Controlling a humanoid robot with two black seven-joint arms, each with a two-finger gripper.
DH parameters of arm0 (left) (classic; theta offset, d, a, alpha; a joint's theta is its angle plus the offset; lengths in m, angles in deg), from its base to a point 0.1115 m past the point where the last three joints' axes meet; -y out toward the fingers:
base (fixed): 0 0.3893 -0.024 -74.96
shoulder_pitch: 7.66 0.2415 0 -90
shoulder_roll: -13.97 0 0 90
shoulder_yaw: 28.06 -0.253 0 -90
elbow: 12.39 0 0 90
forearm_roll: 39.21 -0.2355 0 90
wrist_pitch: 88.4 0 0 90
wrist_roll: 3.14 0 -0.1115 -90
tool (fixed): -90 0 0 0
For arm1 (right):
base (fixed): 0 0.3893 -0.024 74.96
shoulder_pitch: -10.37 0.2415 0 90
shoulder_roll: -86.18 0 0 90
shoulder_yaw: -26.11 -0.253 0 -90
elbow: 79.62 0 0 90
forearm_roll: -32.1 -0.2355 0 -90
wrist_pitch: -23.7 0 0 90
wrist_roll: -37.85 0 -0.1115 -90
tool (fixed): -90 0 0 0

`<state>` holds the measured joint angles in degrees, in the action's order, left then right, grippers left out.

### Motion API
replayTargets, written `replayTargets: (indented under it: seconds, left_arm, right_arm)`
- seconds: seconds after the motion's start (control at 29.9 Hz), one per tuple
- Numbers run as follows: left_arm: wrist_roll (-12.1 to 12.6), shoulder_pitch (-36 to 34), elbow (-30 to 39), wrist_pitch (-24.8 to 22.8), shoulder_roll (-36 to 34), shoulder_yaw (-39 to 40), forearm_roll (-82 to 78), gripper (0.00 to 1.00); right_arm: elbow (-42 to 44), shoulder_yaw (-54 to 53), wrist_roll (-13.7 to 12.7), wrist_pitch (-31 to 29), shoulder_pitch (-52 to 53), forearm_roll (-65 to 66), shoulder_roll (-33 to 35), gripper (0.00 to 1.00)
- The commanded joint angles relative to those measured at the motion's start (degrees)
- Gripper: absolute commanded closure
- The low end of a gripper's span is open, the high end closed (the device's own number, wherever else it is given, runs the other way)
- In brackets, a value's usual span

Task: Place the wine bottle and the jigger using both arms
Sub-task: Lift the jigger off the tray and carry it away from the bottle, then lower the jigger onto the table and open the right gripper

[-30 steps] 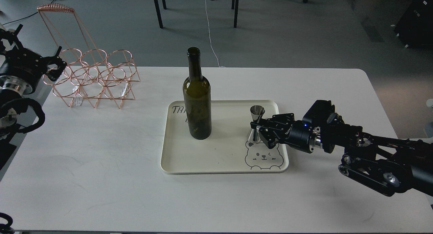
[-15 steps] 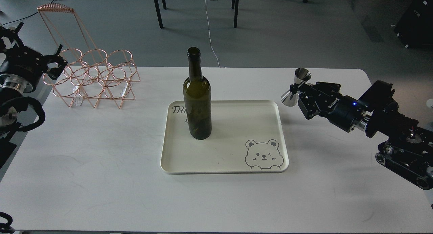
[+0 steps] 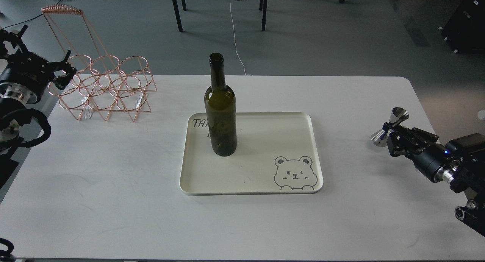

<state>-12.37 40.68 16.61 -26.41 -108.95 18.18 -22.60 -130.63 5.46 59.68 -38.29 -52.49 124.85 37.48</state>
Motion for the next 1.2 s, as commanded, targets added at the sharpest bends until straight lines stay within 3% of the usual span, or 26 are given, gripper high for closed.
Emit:
replayTargets:
  seconds: [0.0,0.67,0.8,1.0,1.17]
  left_arm:
    - [0.0,0.01,0.0,0.0,0.06,0.0,0.0,0.01]
    - [-0.09,0.09,0.0,0.0,-1.35,0.0,0.0,0.01]
    - [0.0,0.01,0.0,0.0,-1.27,0.0,0.0,0.01]
    - [0.0,0.01,0.0,0.0,-1.18,0.0,0.0,0.01]
    - [0.0,0.01,0.09,0.0,-1.09,0.0,0.0,0.01]
  right_arm:
    - [0.3,0.17,0.24,-0.01,-0.6,-0.37,-0.17,0.95]
    - [2.33,0.26,0.24,-0.01,-1.74,-0.81,-2.72,0.83]
    - [1.97,0.35,0.24,-0.01,-1.83,-0.81,-2.72,0.67]
    - [0.48,2.19,0.24,-0.01,-1.92,-0.9,-2.72,0.54]
    - [-1.45,2.28,0.24,-0.01,-2.79,-0.81,-2.11,0.34]
